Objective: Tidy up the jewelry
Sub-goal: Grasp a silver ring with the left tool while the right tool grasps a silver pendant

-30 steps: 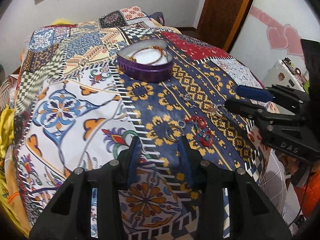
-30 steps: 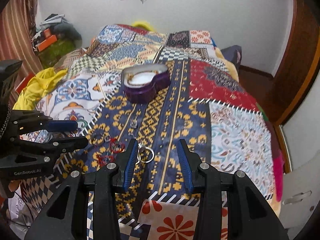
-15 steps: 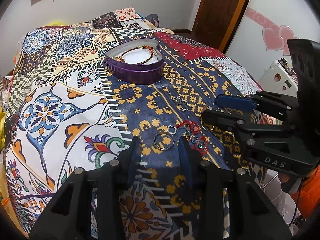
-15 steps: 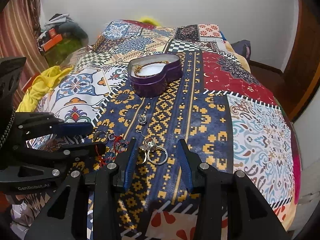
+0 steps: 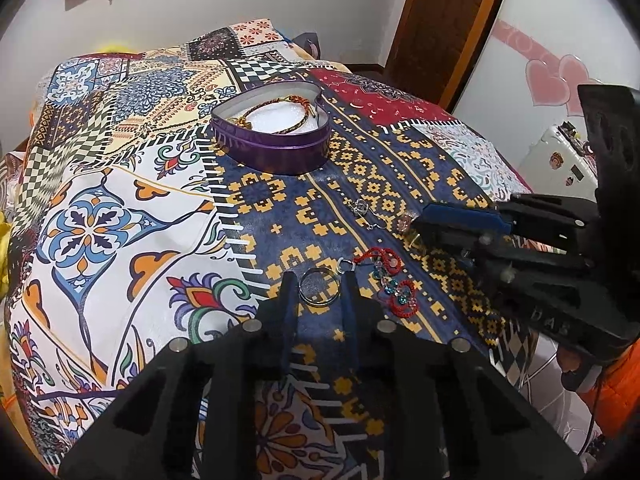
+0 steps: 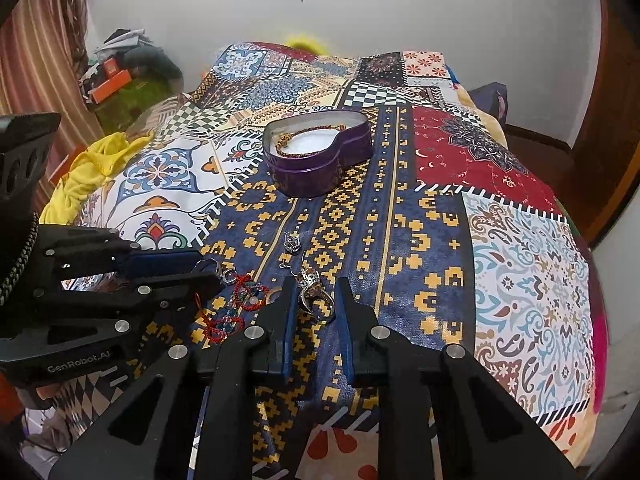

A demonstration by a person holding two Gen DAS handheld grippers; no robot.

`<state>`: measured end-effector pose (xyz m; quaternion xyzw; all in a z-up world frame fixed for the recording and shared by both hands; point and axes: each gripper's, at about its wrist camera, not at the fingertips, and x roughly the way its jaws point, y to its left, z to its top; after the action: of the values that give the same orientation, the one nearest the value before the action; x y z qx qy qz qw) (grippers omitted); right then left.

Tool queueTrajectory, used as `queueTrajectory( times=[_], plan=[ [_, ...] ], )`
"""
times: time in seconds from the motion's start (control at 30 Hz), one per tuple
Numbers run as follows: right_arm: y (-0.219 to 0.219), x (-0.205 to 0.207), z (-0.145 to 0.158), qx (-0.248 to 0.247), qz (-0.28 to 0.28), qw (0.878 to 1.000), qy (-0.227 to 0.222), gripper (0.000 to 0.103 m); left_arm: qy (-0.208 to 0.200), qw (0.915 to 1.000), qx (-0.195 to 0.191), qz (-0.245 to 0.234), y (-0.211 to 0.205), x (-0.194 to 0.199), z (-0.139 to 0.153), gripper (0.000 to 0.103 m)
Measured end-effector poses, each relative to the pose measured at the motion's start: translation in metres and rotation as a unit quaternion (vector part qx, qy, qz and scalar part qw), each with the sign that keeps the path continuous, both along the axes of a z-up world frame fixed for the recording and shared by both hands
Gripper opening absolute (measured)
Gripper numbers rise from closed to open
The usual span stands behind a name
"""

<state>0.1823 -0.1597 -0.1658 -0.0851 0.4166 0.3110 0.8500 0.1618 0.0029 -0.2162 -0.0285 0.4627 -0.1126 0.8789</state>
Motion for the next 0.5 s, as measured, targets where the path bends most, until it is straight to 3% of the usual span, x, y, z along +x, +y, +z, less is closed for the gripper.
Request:
queueTrajectory(
  times=[0.37,0.4,0.5],
  plan=[
    [-0.006,0.001,0.016,0.002,-0.017,1.0,-0.019,0.008,-0.014,0.9999,0.001,0.01,0.005,-0.009,0.011,0.021],
    [-0.006,0.004,0.016,0.002,-0.019,1.0,-0.01,0.01,-0.015,0.9998,0.0,0.01,0.006,-0.01,0.011,0.021],
    [-0.004,0.006,0.014,0.002,-0.024,1.0,-0.005,0.03,-0.015,0.9998,-0.001,0.012,0.008,-0.01,0.012,0.021]
  ],
)
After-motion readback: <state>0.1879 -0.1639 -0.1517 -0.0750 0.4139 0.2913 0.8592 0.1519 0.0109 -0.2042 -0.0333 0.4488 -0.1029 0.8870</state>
